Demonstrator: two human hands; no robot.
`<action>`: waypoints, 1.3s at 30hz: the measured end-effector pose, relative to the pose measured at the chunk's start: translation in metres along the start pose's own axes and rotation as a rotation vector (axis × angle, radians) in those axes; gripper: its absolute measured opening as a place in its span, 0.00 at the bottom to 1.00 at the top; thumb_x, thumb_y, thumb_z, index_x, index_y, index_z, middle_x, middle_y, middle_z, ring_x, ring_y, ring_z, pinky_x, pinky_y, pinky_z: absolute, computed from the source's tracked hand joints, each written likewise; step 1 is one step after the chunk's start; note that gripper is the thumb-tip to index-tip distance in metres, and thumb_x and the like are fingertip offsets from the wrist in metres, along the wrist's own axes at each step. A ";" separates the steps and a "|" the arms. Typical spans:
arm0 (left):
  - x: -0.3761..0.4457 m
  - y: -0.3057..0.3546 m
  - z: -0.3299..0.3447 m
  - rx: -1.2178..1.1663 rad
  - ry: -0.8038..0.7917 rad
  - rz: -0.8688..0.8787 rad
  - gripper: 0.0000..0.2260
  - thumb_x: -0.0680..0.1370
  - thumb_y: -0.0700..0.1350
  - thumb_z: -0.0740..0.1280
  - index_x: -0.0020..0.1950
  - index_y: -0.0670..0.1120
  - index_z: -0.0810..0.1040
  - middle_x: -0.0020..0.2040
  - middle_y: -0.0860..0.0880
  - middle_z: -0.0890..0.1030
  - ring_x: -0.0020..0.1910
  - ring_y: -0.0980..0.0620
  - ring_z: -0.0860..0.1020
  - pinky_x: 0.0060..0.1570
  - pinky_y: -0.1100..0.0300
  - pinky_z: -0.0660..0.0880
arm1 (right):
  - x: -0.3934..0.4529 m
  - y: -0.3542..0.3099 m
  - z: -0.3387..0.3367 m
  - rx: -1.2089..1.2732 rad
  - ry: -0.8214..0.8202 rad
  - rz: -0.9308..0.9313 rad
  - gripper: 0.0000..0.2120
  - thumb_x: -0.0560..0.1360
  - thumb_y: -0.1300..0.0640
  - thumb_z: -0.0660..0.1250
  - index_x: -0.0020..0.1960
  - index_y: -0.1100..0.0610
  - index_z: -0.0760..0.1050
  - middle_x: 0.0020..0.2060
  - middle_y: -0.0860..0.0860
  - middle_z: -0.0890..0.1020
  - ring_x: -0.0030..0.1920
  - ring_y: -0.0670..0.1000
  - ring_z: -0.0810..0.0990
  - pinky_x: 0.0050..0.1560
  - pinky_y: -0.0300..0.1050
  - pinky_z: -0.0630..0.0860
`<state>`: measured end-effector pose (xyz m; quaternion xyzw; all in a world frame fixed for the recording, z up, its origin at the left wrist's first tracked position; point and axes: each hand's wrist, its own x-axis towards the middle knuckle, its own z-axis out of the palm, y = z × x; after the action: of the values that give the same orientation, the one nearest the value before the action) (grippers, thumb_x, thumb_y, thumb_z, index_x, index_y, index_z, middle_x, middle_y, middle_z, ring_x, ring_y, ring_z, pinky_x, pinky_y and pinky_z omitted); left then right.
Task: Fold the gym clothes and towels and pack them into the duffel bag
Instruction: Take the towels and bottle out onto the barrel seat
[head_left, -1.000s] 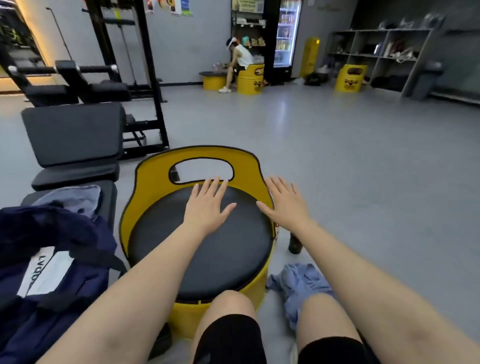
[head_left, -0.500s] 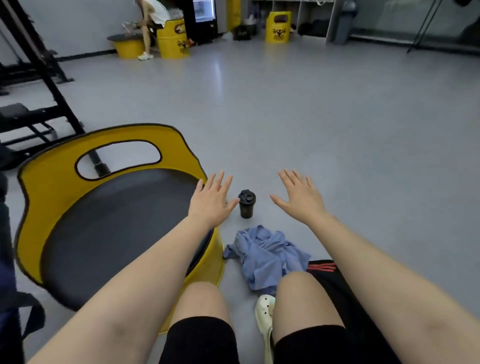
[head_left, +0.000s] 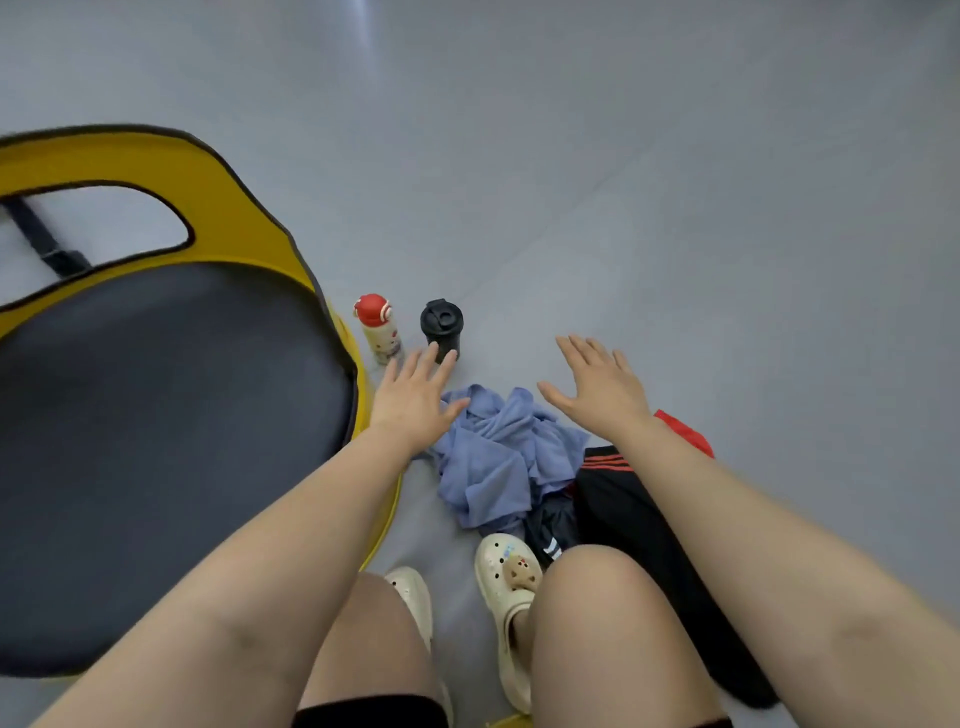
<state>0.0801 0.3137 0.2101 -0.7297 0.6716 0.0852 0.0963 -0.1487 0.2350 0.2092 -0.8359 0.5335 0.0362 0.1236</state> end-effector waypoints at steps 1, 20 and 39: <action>0.006 -0.001 0.009 -0.007 -0.025 -0.003 0.30 0.81 0.62 0.47 0.78 0.50 0.42 0.79 0.47 0.44 0.77 0.48 0.45 0.74 0.50 0.46 | 0.006 0.002 0.007 -0.001 -0.013 -0.001 0.34 0.79 0.38 0.53 0.79 0.52 0.46 0.78 0.50 0.51 0.77 0.51 0.48 0.76 0.52 0.45; 0.132 -0.007 0.186 -0.505 -0.234 -0.324 0.47 0.72 0.65 0.66 0.77 0.55 0.37 0.78 0.43 0.41 0.75 0.37 0.51 0.70 0.43 0.61 | 0.124 0.028 0.178 0.144 -0.339 0.254 0.40 0.74 0.28 0.51 0.78 0.47 0.46 0.78 0.48 0.49 0.77 0.60 0.48 0.70 0.70 0.52; 0.166 0.003 0.290 -0.937 -0.477 -0.593 0.46 0.70 0.60 0.72 0.77 0.56 0.45 0.77 0.44 0.39 0.76 0.41 0.48 0.72 0.49 0.55 | 0.163 0.027 0.311 0.515 -0.568 0.512 0.50 0.66 0.27 0.64 0.77 0.41 0.40 0.78 0.54 0.45 0.76 0.63 0.49 0.71 0.67 0.56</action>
<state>0.0926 0.2272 -0.1126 -0.8113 0.2906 0.5027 -0.0679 -0.0815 0.1568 -0.1270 -0.5764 0.6593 0.1596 0.4557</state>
